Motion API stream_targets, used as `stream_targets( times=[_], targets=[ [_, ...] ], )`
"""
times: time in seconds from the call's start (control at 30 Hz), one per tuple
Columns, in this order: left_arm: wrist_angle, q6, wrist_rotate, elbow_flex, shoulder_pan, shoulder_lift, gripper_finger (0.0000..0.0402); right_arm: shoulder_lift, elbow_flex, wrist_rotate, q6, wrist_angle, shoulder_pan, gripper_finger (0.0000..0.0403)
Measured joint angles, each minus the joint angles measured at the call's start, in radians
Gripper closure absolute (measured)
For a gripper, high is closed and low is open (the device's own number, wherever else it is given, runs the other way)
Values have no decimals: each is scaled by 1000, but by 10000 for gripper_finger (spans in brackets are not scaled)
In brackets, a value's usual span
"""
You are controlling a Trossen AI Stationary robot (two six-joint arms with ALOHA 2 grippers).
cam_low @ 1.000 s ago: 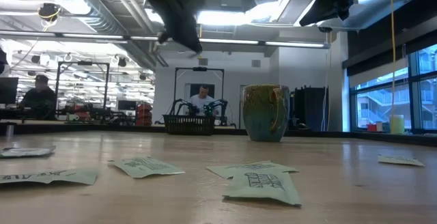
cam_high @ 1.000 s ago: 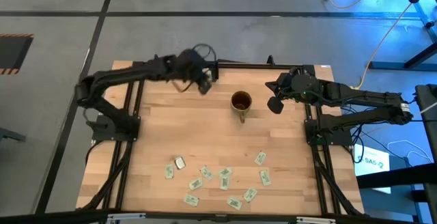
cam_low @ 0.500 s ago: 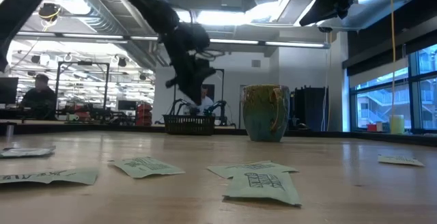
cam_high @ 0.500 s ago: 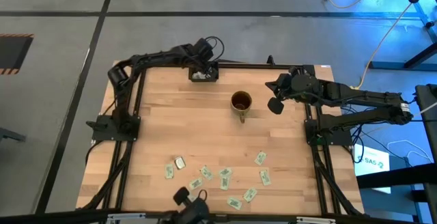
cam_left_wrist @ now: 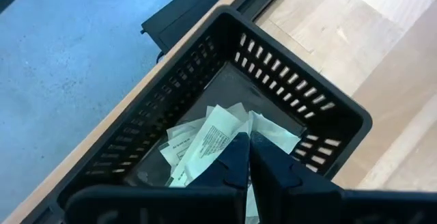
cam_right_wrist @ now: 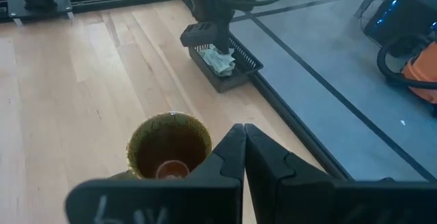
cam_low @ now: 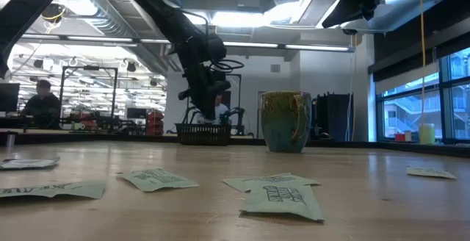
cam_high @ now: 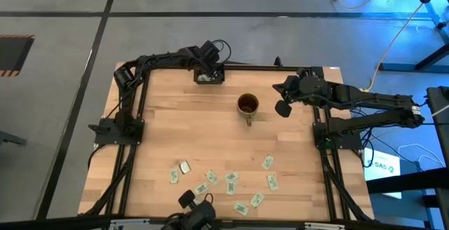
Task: Pick and place Stevia / Truvia into bins
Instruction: Put the stevia packet into the black container
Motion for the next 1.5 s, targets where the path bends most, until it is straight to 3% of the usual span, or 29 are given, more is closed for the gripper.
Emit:
stream_targets(
  times=[0.33, 0.63, 0.73, 0.93, 1.03, 1.2, 1.5],
  targets=[
    [-7, -16, -7, 0, -2, -21, 338, 0, 0, 0, 3, 0, 0, 389],
    [-12, 68, 35, -1, -61, -244, 329, 0, 0, -4, -3, -1, 1, 389],
    [-11, 104, 106, -29, -108, -337, 329, 0, 0, -75, -15, -9, 13, 389],
    [130, 91, 313, -186, -210, -513, 329, 24, 0, -352, -52, -87, 87, 389],
    [280, 39, 375, -309, -259, -589, 329, 73, 0, -373, 0, -133, 156, 389],
    [480, -50, 375, -489, -342, -675, 329, 199, 0, -375, 163, -168, 243, 389],
    [526, -78, 353, -584, -424, -693, 329, 385, 0, -430, 321, -171, 378, 386]
  ],
)
